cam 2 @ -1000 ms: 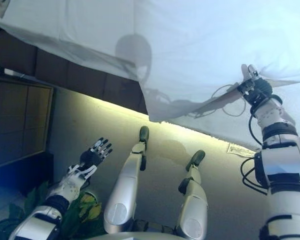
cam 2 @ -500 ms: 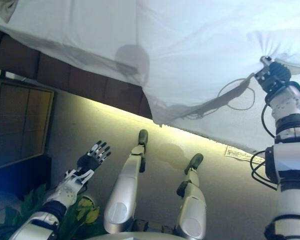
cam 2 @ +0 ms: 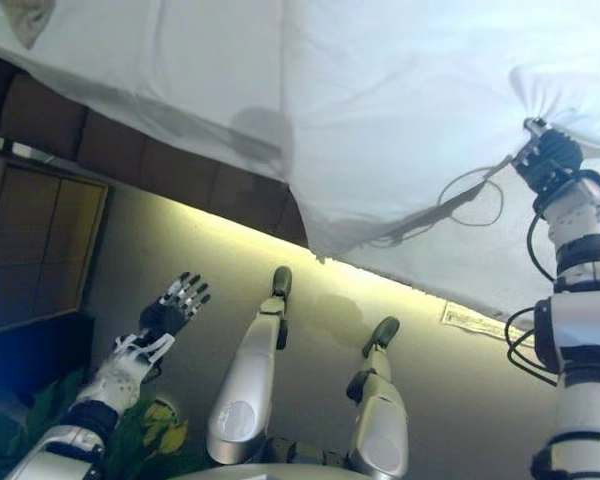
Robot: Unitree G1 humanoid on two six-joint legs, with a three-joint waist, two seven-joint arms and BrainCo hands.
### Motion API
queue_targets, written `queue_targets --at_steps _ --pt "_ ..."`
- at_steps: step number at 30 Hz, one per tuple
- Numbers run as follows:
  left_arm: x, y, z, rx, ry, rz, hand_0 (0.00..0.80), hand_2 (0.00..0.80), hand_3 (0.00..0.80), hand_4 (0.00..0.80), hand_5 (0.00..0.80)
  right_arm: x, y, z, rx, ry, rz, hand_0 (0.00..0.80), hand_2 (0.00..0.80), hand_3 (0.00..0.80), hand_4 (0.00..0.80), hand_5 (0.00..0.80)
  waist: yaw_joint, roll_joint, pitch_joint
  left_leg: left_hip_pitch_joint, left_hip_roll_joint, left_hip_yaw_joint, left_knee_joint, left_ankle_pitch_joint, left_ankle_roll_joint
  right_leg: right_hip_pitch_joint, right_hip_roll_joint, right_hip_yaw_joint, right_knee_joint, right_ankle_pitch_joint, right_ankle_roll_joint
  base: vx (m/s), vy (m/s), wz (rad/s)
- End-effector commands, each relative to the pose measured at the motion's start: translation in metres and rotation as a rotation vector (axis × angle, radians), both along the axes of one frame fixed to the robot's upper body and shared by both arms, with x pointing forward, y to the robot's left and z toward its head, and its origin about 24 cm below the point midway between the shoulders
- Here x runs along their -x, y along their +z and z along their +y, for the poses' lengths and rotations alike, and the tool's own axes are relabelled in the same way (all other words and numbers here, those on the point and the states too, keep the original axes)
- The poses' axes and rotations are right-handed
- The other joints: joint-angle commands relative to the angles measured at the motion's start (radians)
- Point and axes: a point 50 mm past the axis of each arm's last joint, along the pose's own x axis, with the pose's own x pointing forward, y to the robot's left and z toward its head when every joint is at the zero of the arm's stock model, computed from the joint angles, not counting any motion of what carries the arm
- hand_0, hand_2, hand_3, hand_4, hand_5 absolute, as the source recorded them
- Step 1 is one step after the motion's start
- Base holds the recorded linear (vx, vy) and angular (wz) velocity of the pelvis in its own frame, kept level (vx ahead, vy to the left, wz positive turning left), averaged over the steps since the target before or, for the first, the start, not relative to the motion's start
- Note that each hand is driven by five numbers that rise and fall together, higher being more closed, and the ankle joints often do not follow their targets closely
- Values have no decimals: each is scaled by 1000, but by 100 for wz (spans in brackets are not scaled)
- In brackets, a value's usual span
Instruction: Make the bed neatly
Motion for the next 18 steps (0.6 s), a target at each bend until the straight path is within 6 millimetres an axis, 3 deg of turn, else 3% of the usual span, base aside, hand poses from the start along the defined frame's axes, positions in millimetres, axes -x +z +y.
queue_targets --at_steps 1,3,8,18 --pt "-7 27 5 -8 -12 -123 0 0 0 0 0 1 18 5 -33 56 -160 800 800 800 800 800 14 -24 -99 17 32 -23 -164 97 -72 143 -29 -32 46 -132 47 34 -31 -4" --pt "-13 33 -7 -36 -90 -131 0 0 0 0 0 -2 10 12 -42 72 -143 800 800 800 800 800 11 -26 -121 59 39 -20 -196 100 -76 163 -26 -35 30 -124 48 31 -11 -3" --pt "-14 11 -45 -164 -347 1 0 0 0 0 0 -10 -3 31 -32 141 -78 800 800 800 800 800 -17 -17 -177 160 56 4 -270 110 -79 193 -23 -20 8 -110 50 13 81 -5" --pt "-19 -11 -94 -112 -568 196 0 0 0 0 0 -16 -31 55 8 239 37 800 800 800 800 800 -86 -24 -283 300 76 48 -331 117 -80 229 -20 -2 1 -89 55 49 56 -16"
